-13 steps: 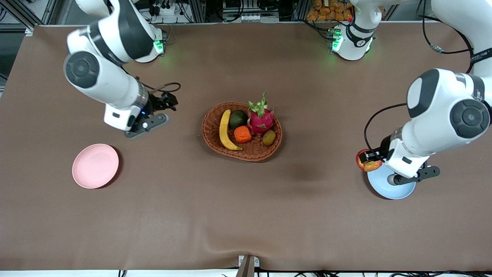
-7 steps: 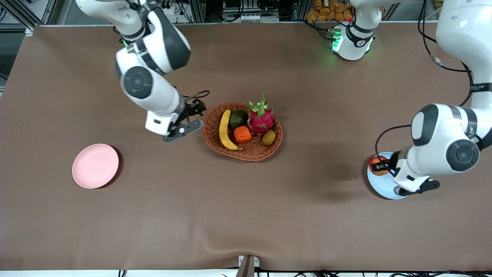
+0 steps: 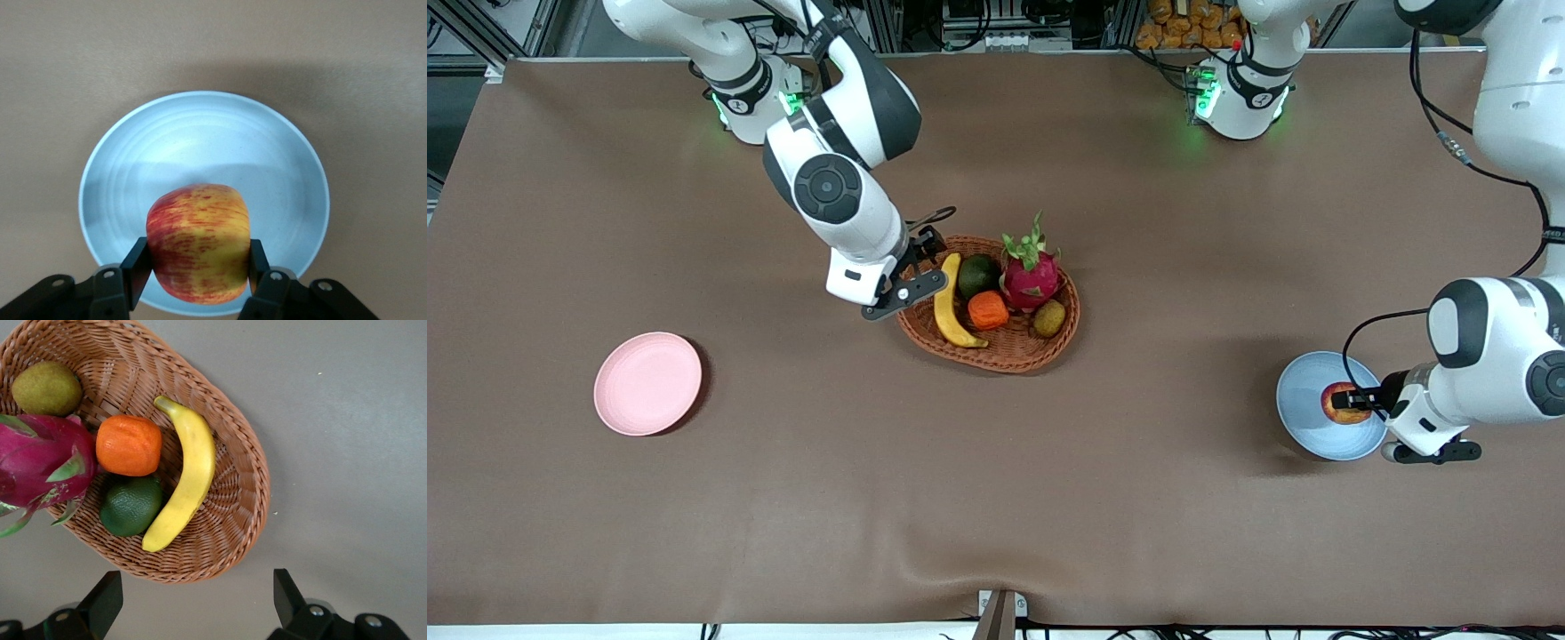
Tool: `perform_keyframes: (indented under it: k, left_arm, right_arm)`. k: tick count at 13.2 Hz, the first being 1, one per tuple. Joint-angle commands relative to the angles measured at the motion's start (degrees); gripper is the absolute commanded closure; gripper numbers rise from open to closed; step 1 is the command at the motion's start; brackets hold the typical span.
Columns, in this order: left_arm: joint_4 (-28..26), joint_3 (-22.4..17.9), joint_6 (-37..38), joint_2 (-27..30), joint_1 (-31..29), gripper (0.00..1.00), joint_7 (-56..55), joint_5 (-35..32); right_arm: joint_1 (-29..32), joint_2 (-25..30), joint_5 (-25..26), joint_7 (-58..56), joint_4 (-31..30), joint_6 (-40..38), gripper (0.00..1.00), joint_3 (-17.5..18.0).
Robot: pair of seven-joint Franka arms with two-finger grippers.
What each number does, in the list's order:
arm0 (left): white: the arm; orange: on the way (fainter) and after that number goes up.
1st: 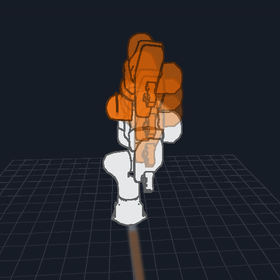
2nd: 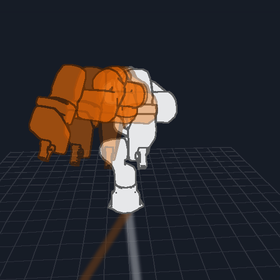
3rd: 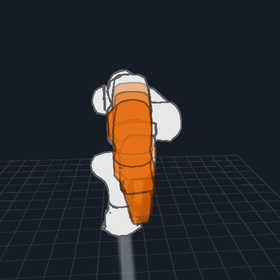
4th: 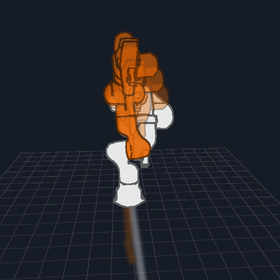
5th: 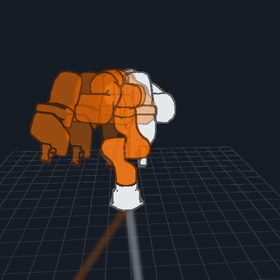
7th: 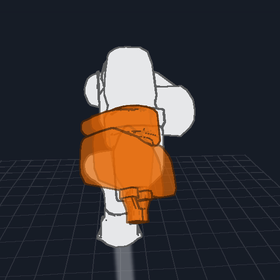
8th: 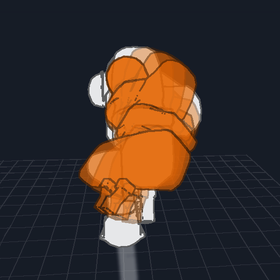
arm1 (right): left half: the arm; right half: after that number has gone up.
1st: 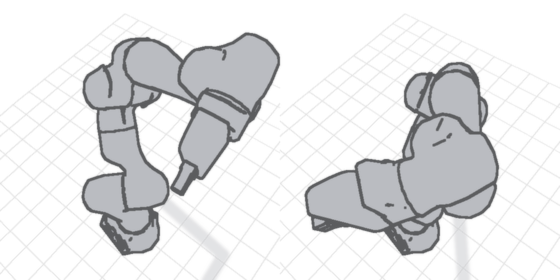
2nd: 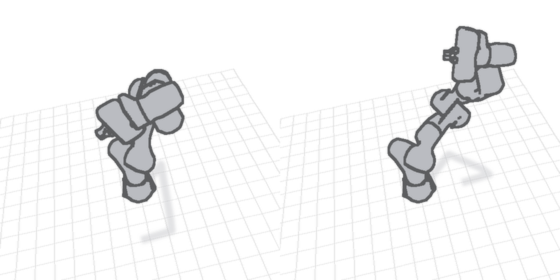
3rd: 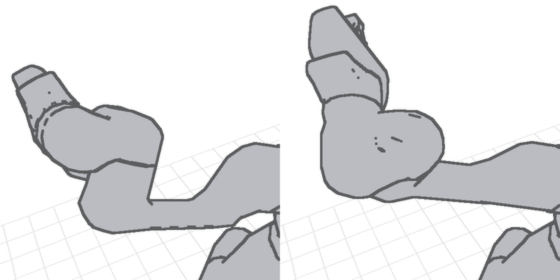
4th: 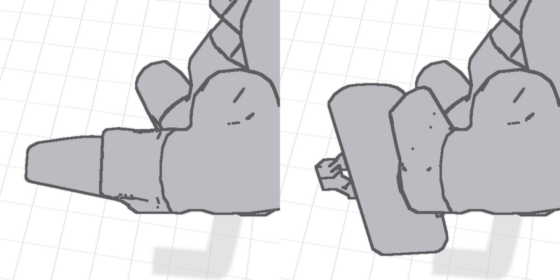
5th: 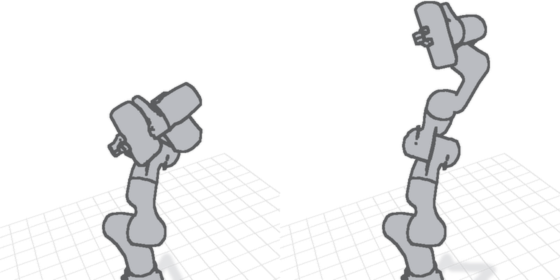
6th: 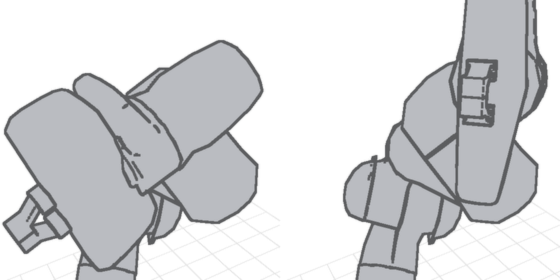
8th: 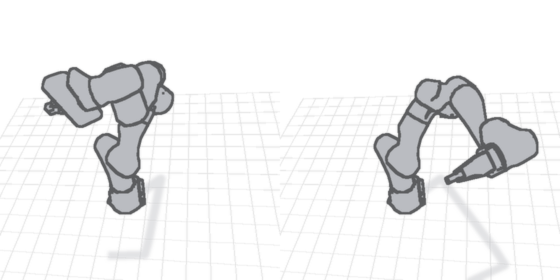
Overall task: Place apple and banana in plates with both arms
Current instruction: 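Release the apple on the blue plate while the right gripper lowers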
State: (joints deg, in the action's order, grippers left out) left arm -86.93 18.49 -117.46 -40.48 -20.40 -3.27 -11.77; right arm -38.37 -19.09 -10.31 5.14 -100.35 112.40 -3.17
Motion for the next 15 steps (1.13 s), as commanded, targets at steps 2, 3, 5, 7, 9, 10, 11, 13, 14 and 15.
perform_keyframes:
  k: [2,3,5,7,9,10,11,13,14,15]
  left_arm:
    - [0.3,0.8,-0.3,0.4,-0.2,0.00,0.8,-0.4]
    - [0.4,0.8,0.1,0.9,-0.2,0.00,0.6,-0.4]
    - [0.0,1.2,1.3,4.2,0.0,0.00,0.0,-0.3]
    - [0.0,2.3,5.9,9.1,0.1,0.00,-0.1,-0.2]
    - [0.1,3.5,12.2,15.6,0.0,0.00,-3.6,1.8]
    - [0.0,3.6,14.3,18.8,0.1,0.00,-4.9,3.8]
    - [0.0,3.9,17.6,22.1,0.2,0.00,-5.4,5.8]
    - [0.4,5.1,22.8,28.0,0.2,0.00,-6.0,6.5]
    - [0.5,5.1,23.8,30.4,0.1,0.00,-5.8,6.6]
    - [1.1,5.2,24.0,31.8,0.0,0.00,-5.6,6.7]
  right_arm:
    - [-3.5,-2.1,-0.2,4.3,0.2,3.0,0.00,-0.7]
    - [-4.3,-2.9,-0.2,5.7,0.2,4.3,0.00,-0.7]
    - [-5.8,-4.3,0.0,7.8,0.2,6.9,0.00,-0.7]
    - [-6.1,-5.8,0.0,8.0,0.2,10.9,0.00,-0.7]
    - [-5.5,-8.2,0.0,7.4,0.2,14.8,0.00,-0.7]
    - [-5.9,-9.6,0.0,7.7,0.2,15.5,0.00,-0.7]
    - [-5.8,-10.3,0.0,8.1,0.2,15.1,0.00,-0.7]
    - [-3.7,-10.4,0.0,8.7,0.2,14.7,0.00,-0.7]
    - [-2.6,-10.4,-0.1,9.0,0.2,14.6,0.00,-0.7]
    - [-2.3,-11.1,-0.2,9.2,0.1,14.5,0.00,-0.7]
